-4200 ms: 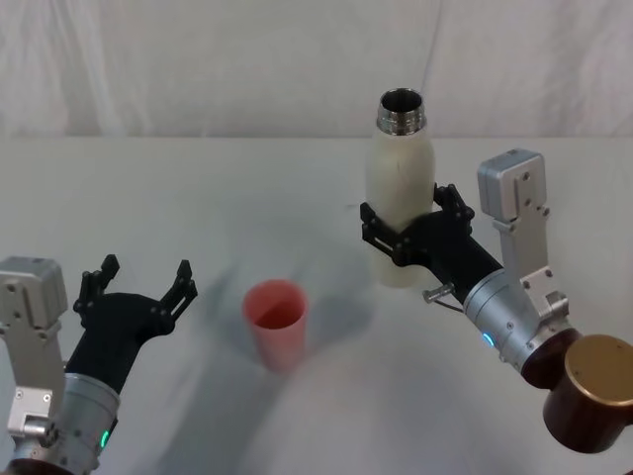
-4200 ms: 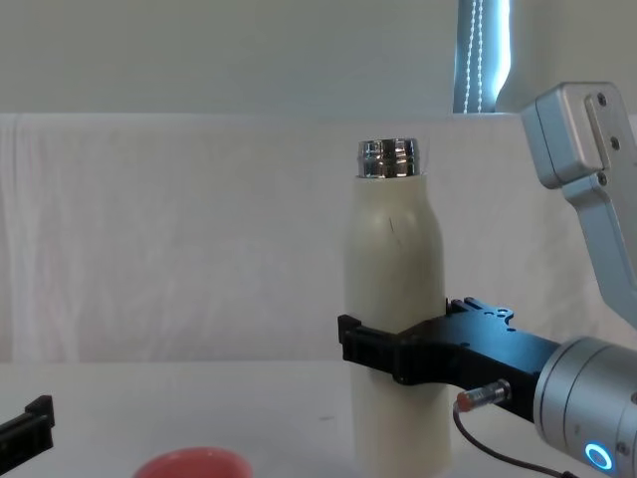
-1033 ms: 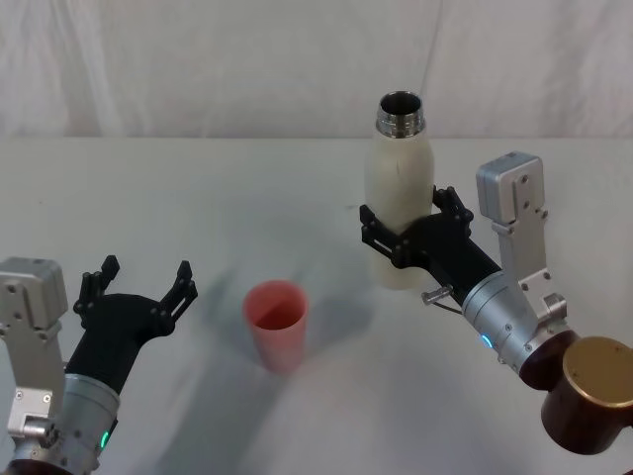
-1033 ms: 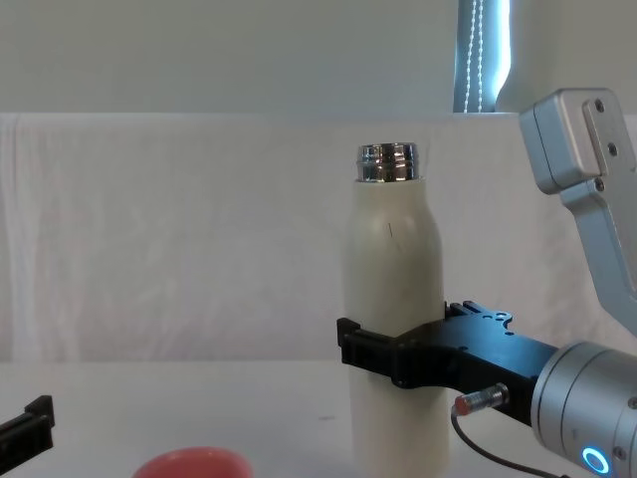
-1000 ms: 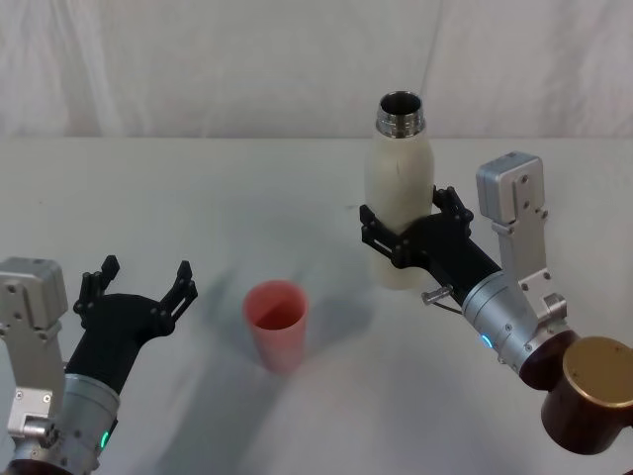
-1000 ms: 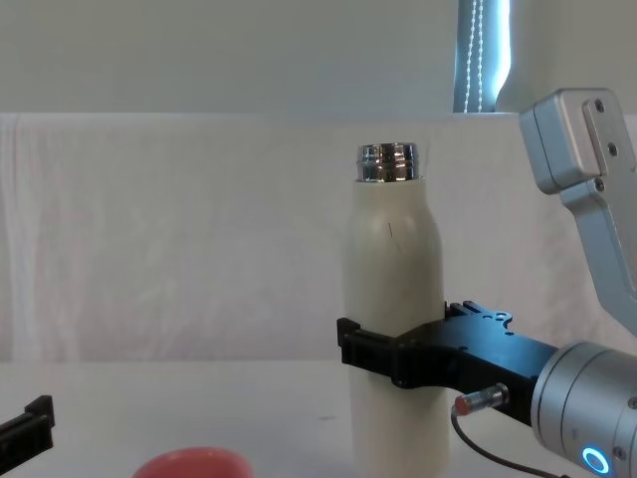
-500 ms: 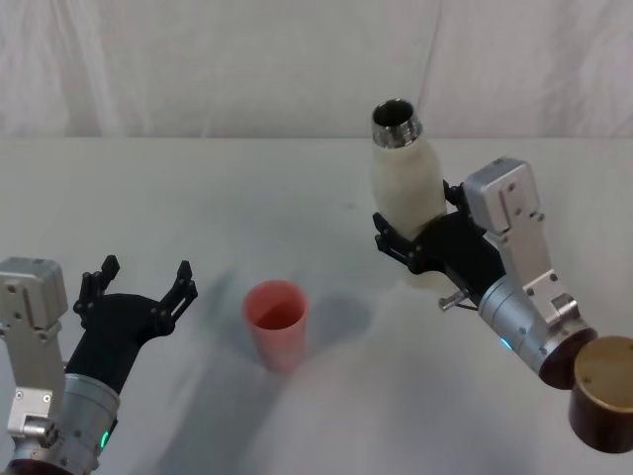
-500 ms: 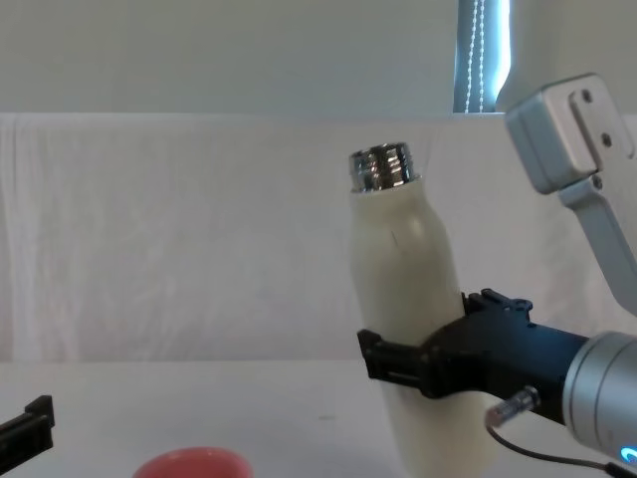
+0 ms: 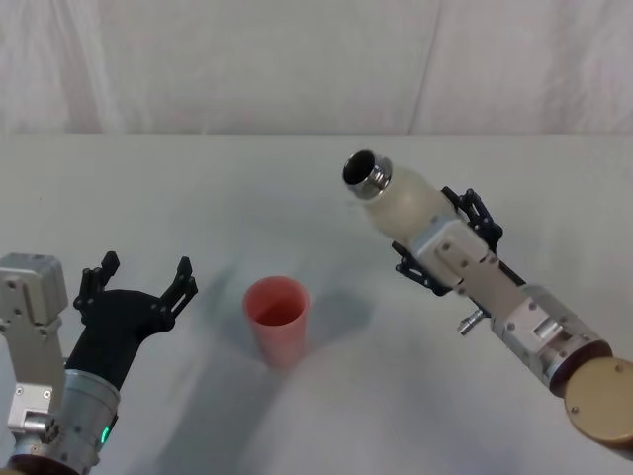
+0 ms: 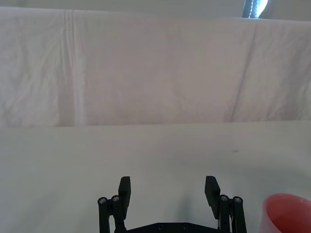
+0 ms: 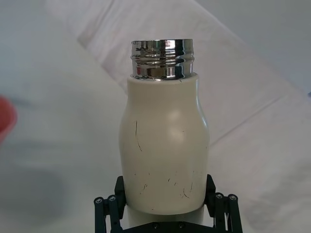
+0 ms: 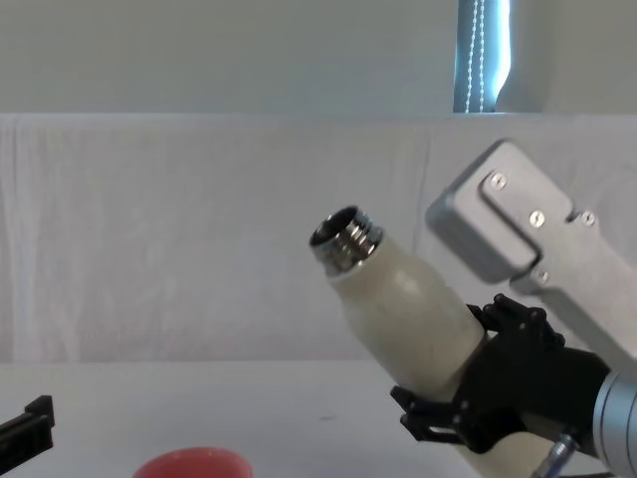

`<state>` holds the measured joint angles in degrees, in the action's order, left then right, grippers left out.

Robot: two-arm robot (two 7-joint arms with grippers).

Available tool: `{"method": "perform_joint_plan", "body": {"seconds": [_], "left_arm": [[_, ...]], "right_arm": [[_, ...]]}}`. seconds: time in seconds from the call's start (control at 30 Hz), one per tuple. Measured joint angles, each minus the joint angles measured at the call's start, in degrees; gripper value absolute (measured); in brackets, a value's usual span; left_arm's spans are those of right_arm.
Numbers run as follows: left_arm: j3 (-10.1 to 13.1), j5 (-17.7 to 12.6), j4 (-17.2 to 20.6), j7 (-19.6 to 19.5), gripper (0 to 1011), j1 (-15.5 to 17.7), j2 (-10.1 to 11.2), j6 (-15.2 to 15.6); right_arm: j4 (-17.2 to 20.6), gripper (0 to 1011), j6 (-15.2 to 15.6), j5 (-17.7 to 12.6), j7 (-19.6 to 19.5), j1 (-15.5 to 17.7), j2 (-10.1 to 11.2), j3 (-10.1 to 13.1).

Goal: Grasp the thermos with one hand and pour water into the cup lid.

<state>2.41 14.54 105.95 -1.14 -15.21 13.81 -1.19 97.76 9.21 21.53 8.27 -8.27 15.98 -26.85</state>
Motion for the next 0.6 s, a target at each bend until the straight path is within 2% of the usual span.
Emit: {"method": "perform_joint_plan", "body": {"seconds": [0.13,0.17,0.27,0.4,0.53,0.57,0.6], "left_arm": [[0.00,0.00,0.00,0.00,1001,0.00,0.00,0.00],[0.00,0.00,0.00,0.00,1001,0.00,0.00,0.00],[0.00,0.00,0.00,0.00,1001,0.00,0.00,0.00],[0.00,0.00,0.00,0.00,1001,0.00,0.00,0.00],[0.00,0.00,0.00,0.00,1001,0.00,0.00,0.00],[0.00,0.00,0.00,0.00,1001,0.00,0.00,0.00],[0.00,0.00,0.00,0.00,1001,0.00,0.00,0.00]], "right_arm": [[0.56,956,1.03,5.56,-1.04,0.12,0.96,-1.64],[0.56,956,1.03,5.56,-1.04,0.12,0.96,-1.64],[0.95,957,1.70,9.20,-1.34,0.16,1.55,-2.67],[1.19,957,2.26,11.99,-1.32,0.06,1.95,-3.41],[1.68,957,2.99,16.15,-1.48,0.01,2.51,-4.42],[1.68,957,2.99,16.15,-1.48,0.01,2.51,-4.42],[1.85,957,3.25,17.60,-1.65,0.01,2.68,-4.81]]}}
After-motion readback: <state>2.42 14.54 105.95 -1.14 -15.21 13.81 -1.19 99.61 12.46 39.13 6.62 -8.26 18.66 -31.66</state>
